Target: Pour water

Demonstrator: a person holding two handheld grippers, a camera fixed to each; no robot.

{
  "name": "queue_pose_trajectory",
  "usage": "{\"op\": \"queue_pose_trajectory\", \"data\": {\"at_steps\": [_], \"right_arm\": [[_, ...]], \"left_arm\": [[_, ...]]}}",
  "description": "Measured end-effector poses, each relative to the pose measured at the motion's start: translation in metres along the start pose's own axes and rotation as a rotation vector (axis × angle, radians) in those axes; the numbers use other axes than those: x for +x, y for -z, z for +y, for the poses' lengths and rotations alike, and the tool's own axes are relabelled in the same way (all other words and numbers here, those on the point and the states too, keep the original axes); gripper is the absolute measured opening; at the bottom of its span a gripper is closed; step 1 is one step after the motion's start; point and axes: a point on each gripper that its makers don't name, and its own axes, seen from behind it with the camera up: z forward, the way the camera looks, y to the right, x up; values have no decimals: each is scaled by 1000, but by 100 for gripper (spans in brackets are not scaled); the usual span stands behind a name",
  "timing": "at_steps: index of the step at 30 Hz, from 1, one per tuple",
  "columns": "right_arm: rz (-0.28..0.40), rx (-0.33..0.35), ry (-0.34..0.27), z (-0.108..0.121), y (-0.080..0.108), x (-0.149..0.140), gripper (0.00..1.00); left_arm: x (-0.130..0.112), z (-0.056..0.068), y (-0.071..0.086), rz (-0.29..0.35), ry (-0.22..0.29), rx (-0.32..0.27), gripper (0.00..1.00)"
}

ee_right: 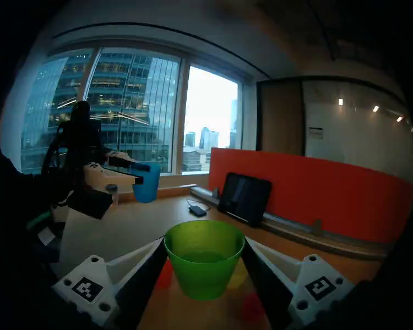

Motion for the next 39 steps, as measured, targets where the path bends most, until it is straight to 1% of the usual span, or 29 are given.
{"op": "queue_pose_trajectory", "data": {"at_steps": [6, 12, 21, 29, 39], "right_arm": [[-29, -6, -6, 9, 5, -9, 92], [-71, 0, -4, 12, 7, -21, 92], [-150, 15, -14, 17, 9, -45, 92], [-222, 25, -12, 21, 9, -67, 92], [-314, 32, -7, 24, 8, -98, 92]], "left_arm": [[-28, 2, 4, -49, 5, -9, 88], [-57, 5, 5, -120, -12, -23, 88], [-94, 10, 7, -218, -21, -54, 88], [-125, 14, 13, -298, -48, -68, 88], [-161, 17, 16, -373, -48, -88, 88]]}}
